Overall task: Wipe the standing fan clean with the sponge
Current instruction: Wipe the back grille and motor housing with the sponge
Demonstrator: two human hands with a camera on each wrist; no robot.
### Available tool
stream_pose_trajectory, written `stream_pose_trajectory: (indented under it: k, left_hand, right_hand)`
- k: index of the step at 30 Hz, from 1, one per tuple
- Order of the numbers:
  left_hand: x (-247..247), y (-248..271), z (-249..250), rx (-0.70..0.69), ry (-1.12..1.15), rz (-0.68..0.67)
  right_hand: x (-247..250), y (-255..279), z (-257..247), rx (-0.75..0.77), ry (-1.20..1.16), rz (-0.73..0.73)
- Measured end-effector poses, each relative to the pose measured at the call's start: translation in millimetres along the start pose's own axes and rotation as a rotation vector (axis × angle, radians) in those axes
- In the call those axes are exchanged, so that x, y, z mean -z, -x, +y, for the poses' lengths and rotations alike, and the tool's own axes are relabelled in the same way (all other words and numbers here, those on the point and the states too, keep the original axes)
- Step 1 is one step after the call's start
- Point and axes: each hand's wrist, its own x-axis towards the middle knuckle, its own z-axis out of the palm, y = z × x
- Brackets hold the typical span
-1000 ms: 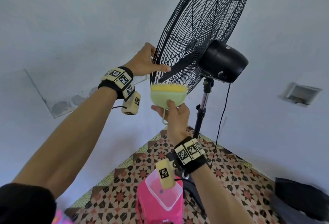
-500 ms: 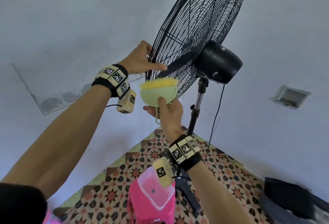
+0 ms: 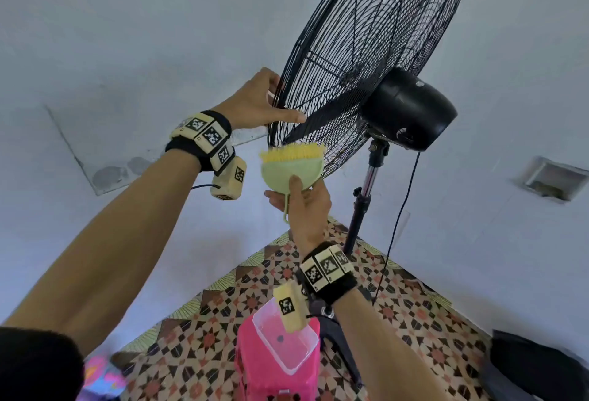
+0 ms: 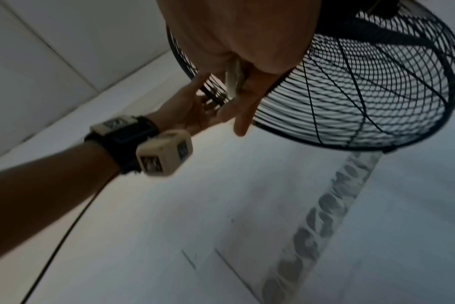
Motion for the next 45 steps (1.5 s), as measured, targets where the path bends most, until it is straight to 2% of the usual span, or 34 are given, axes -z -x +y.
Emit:
stream_pose_trajectory:
  k: [3,6,12,15,19,22,26,28,31,34,36,38,41,43,45]
  left_hand:
    - [-1,0,4,0.005,0.004,-0.003]
    - [-1,1,5,0.004,0.012,0.004]
    - [-3,1,8,0.04,-0.002,0.025]
    - [-4,3,11,0.041,-0.018,0.041]
    - [-4,0,15,0.033,-0.085,0.069]
    - [-7,-2,14,0.035,-0.117,0.077]
    - [-8,0,12,0.04,-0.113,0.092]
    - [-9,1,11,0.023,-0.122,0.091]
    - [-9,1,10,0.006,-0.129,0.102]
    - [-7,1,10,0.005,-0.139,0.096]
    - [-7,0,10,0.01,-0.138,0.096]
    - [-10,2,12,0.01,-0.128,0.102]
    - [-11,4,12,0.012,-0.101,0.1]
    - [-12,5,12,0.014,-0.095,0.097]
    - [-12,4,11,0.019,-0.088,0.104]
  right_hand:
    - [18,-4,32,-0.138,0.128,0.072]
    - [40,-23,52,-0.293,0.113,0.179]
    - [37,-47,41,-0.472,0.016,0.068]
    - [24,-44,18,-0.474,-0.091,-0.015]
    - [24,-32,-16,-0.441,-0.386,-0.193]
    - [35,-23,-13,-0.394,-0.312,-0.206]
    - [40,-29,19,-0.525,-0.17,-0.041]
    - [33,-33,17,-0.563,-0.159,-0.021]
    - [22,-39,-1,-0.55,-0.22,-0.091]
    - [22,-38,-16,-0.501,-0.358,-0.259]
    - [31,-34,-18,-0.438,-0.343,-0.32]
    - [42,-32,-7,-0.433,-0.219,-0.28]
    - [49,-32,15,-0.508,-0.002,-0.148]
    - [45,-41,14,-0.543,0.036,-0.111]
    - [39,-54,-2,-0.559,0.005,-0.134]
